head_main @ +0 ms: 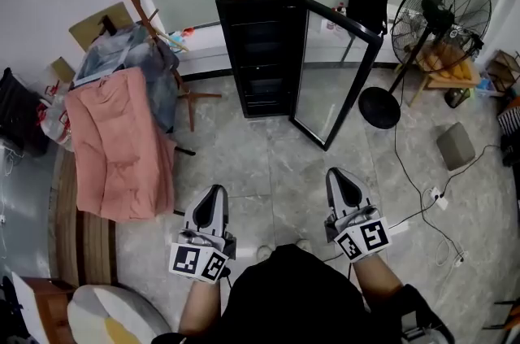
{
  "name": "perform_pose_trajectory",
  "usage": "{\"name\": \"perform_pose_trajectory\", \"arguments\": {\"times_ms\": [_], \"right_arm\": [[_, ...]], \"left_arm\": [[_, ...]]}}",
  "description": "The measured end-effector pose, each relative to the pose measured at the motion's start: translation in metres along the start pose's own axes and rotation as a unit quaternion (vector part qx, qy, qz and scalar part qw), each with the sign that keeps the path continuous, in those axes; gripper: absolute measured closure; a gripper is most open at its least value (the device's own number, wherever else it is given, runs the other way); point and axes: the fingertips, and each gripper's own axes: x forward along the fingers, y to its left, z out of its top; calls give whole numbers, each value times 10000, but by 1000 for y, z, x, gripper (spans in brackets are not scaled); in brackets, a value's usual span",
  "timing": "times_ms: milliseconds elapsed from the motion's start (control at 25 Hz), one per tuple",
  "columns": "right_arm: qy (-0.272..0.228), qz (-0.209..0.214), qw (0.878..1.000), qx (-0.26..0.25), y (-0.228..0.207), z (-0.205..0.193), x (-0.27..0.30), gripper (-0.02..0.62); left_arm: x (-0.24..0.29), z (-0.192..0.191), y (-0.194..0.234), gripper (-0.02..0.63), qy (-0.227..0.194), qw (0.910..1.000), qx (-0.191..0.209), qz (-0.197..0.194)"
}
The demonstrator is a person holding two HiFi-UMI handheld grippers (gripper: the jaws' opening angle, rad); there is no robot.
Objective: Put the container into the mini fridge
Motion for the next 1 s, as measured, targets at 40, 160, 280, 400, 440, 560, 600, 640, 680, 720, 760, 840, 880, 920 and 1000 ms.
{"name": "perform_pose_trajectory", "arguments": {"times_ms": [40,160,280,400,440,560,600,640,680,720,760,840,880,920,1000], "right_arm": [[-32,9,10000,-24,4,0,1,563],[-53,96,9999,-113,18,-1,4,532],[-26,76,9995,-297,32,-3,5,345],[-7,28,9992,-401,46,-5,3,327],[-11,-2,9992,-403,50,-6,3,327],[6,-77,9992,-382,58,-9,3,325],[53,-36,9993,-371,61,-10,4,323],[128,57,9993,-361,63,-12,6,309],[213,173,9990,-360,67,-15,9,300],[285,272,9985,-372,70,-18,11,293],[329,335,9981,-396,72,-20,13,291],[337,366,9978,-436,73,-19,19,291],[310,360,9980,-421,71,-18,23,291],[273,353,9983,-369,68,-16,28,291],[210,359,9989,-200,59,-15,42,291]], "left_arm": [[-1,0,2,572,-1,10000,19,1],[-9,3,11,552,-47,9999,0,103],[-18,7,25,372,-80,9995,-64,315],[-28,11,37,346,-107,9987,55,495],[-31,12,42,346,-103,9985,76,526],[-37,11,55,314,-50,9983,28,575],[-37,10,59,303,-40,9982,4,602],[-38,8,62,299,-41,9980,-22,629],[-38,7,64,299,-47,9979,-50,641],[-38,5,66,299,-48,9980,-67,631],[-37,3,66,299,-37,9982,-69,603],[-34,2,68,294,-7,9984,-74,565],[-31,3,69,293,-5,9984,-90,562],[-27,3,70,293,-8,9984,-101,558],[-18,6,73,291,-31,9985,-70,549]]}}
